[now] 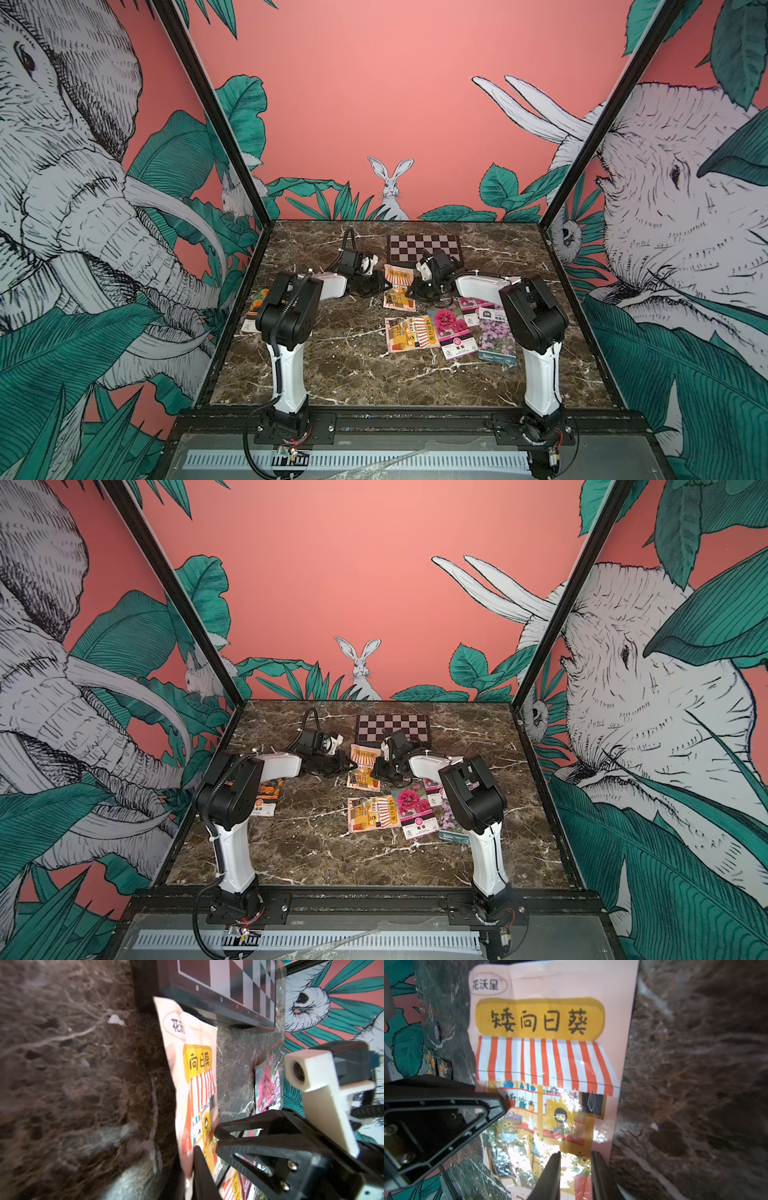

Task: Arrange the seed packets in a row
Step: Pick up the seed packet from the center of the board, then place the seed packet at the center of the board.

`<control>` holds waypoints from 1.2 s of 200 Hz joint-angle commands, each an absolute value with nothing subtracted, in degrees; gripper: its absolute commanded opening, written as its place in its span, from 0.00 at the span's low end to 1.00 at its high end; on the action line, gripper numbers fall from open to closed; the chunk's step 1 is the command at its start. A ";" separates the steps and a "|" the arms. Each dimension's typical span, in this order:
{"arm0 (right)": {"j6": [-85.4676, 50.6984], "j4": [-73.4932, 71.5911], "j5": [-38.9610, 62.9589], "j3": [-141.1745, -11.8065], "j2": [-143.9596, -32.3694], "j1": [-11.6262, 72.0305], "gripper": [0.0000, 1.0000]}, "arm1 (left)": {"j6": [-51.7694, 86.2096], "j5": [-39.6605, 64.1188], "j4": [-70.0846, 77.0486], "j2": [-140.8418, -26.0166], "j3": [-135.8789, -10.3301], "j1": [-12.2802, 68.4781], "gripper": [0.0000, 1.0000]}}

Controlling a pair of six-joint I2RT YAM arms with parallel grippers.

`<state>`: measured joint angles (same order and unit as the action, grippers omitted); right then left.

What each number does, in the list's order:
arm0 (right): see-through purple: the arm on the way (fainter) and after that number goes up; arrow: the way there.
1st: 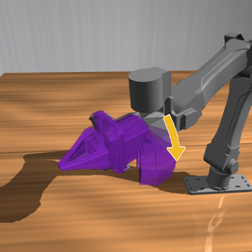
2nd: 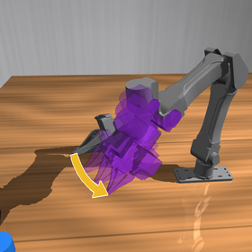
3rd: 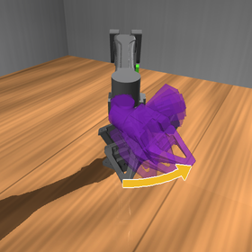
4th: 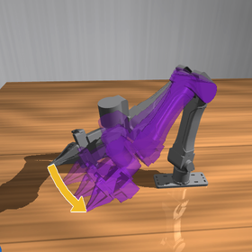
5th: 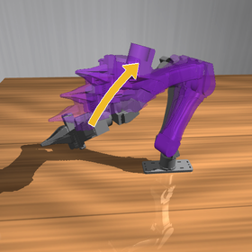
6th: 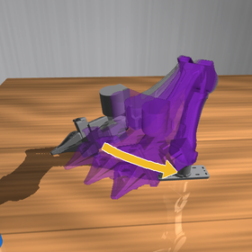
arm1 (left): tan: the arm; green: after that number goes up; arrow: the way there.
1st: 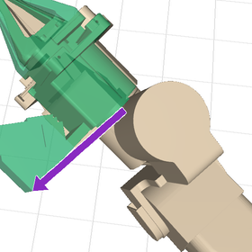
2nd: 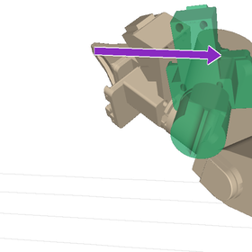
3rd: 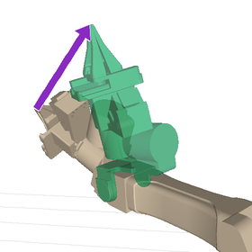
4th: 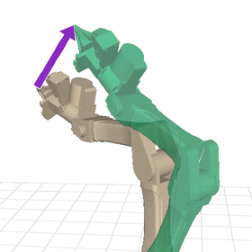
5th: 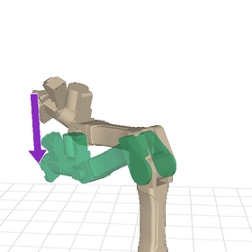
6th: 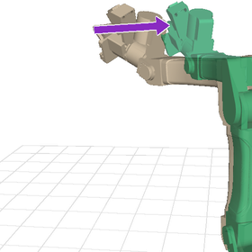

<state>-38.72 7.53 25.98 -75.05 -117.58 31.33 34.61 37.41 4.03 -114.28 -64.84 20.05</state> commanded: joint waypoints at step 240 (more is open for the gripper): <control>-42.96 -6.64 31.30 -63.15 -100.49 29.10 0.75 | 11.31 8.41 -39.81 -91.41 -60.43 11.43 0.00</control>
<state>-42.50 -5.52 30.70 -62.08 -100.44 29.23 10.92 13.41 -39.24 -89.93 -62.08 11.31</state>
